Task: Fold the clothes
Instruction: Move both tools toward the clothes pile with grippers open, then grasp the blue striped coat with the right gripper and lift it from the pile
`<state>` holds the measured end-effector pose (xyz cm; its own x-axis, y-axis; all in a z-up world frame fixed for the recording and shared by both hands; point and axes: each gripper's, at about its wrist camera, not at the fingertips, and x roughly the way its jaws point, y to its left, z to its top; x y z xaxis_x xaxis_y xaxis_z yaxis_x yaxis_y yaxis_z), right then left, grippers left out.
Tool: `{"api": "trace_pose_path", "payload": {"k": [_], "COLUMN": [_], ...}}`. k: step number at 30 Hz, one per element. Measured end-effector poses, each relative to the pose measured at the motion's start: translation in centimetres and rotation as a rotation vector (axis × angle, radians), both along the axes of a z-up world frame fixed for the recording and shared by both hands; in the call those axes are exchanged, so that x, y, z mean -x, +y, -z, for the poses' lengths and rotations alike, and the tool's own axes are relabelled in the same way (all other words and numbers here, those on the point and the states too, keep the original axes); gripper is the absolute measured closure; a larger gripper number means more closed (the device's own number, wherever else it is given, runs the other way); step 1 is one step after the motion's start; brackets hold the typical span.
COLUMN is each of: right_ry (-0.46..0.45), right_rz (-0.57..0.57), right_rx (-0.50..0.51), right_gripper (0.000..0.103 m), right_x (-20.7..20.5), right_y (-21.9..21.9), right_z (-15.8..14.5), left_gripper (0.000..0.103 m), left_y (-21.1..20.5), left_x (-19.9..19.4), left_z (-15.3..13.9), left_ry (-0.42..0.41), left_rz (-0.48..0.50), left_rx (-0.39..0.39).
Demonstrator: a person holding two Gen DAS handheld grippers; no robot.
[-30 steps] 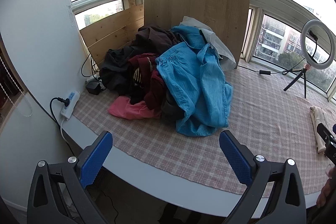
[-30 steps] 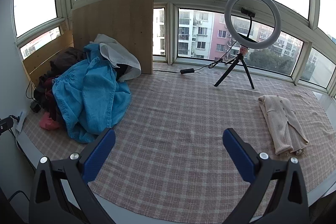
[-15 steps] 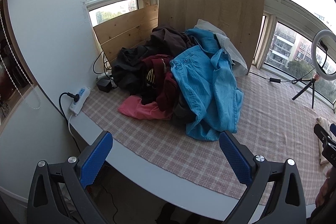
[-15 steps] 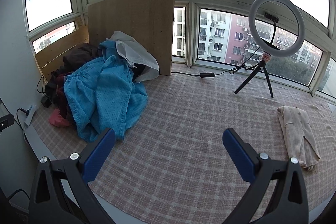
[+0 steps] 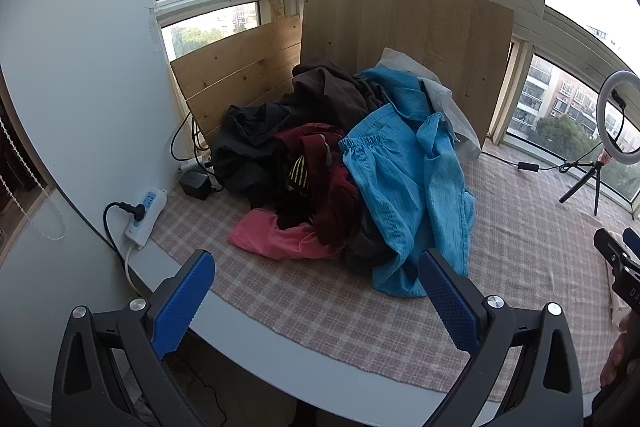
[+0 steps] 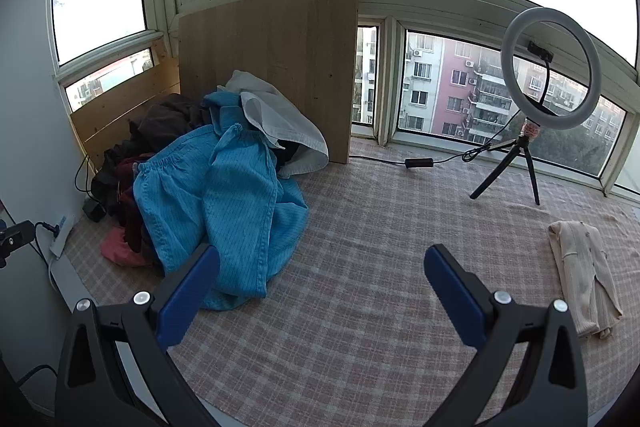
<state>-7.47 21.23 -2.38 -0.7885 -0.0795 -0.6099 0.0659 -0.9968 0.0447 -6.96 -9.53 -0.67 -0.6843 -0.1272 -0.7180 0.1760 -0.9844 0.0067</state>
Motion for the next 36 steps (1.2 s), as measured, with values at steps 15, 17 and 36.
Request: {"api": "trace_pose_path", "payload": {"k": [15, 17, 36], "right_ry": [0.081, 0.084, -0.163], "right_rz": [0.009, 0.010, -0.028], "right_rx": [0.008, -0.003, -0.015], "right_gripper": [0.000, 0.000, 0.000], "right_x": [8.1, 9.4, 21.0], "right_y": [-7.9, -8.9, -12.5], "right_z": [-2.8, -2.9, 5.1], "left_gripper": [0.001, 0.001, 0.001], "left_y": [-14.3, -15.6, -17.9], "left_x": [9.2, 10.4, 19.8], "left_z": [-2.7, -3.2, -1.1], "left_ry": [0.106, 0.121, 0.139], "left_rz": [0.001, 0.002, 0.095], "left_rx": [-0.032, -0.025, -0.074]}}
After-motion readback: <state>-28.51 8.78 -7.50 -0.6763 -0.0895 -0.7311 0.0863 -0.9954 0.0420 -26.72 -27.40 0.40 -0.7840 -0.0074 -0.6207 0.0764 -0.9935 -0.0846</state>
